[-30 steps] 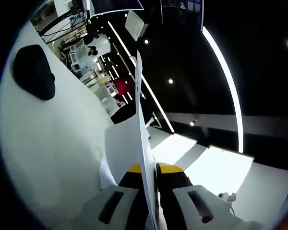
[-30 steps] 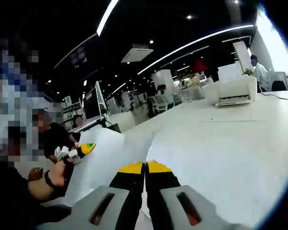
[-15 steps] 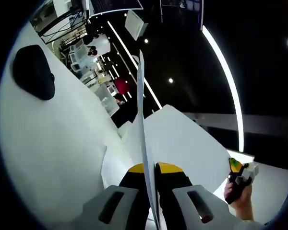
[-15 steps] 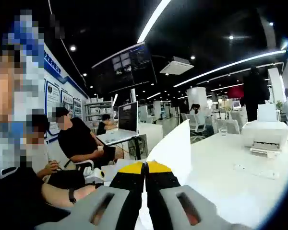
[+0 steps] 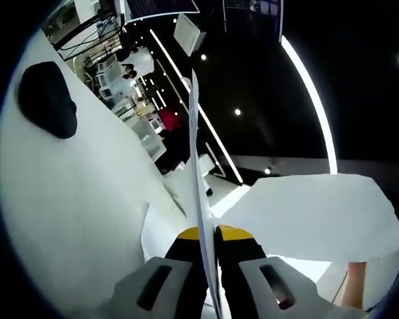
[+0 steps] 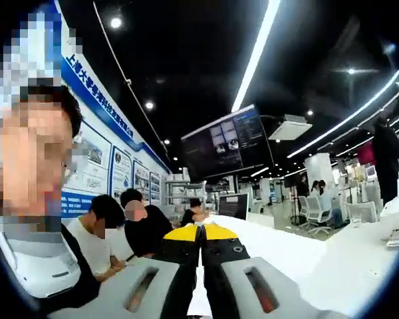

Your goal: Organize the stack of printing papers by aligning and flattening the scattered papers on the table

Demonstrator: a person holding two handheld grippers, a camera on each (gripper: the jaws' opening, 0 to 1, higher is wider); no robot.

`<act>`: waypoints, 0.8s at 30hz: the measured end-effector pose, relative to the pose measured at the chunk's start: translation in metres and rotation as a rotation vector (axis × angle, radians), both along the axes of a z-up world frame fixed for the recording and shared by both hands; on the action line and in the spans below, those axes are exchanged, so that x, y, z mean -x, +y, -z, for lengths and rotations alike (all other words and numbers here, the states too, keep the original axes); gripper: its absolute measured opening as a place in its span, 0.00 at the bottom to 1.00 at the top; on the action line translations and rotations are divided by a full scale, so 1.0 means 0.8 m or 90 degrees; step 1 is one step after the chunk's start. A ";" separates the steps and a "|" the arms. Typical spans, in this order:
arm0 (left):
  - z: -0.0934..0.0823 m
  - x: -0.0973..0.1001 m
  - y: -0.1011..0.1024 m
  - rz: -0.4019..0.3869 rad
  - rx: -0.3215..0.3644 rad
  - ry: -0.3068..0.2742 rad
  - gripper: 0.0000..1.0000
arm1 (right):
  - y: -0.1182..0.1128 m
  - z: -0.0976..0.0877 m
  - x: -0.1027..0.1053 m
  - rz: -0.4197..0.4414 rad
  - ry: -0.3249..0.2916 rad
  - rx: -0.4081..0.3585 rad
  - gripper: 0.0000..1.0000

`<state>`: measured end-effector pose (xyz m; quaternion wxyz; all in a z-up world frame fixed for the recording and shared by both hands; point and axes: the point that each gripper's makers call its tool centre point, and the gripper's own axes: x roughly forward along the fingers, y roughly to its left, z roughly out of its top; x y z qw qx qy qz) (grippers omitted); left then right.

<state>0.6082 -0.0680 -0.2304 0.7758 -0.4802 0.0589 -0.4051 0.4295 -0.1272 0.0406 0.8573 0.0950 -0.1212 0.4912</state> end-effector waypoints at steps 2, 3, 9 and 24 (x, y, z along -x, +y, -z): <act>-0.001 0.002 -0.001 -0.004 -0.001 0.001 0.07 | 0.002 -0.017 0.006 -0.015 -0.017 -0.016 0.00; -0.002 0.003 0.000 -0.004 -0.001 0.001 0.07 | 0.003 -0.022 0.009 -0.019 -0.027 -0.019 0.00; -0.003 0.004 0.001 -0.006 0.007 0.004 0.07 | -0.013 -0.017 0.006 -0.003 -0.035 -0.032 0.00; -0.003 -0.001 0.003 0.010 0.038 0.019 0.06 | -0.180 0.302 -0.081 0.164 0.315 -0.132 0.00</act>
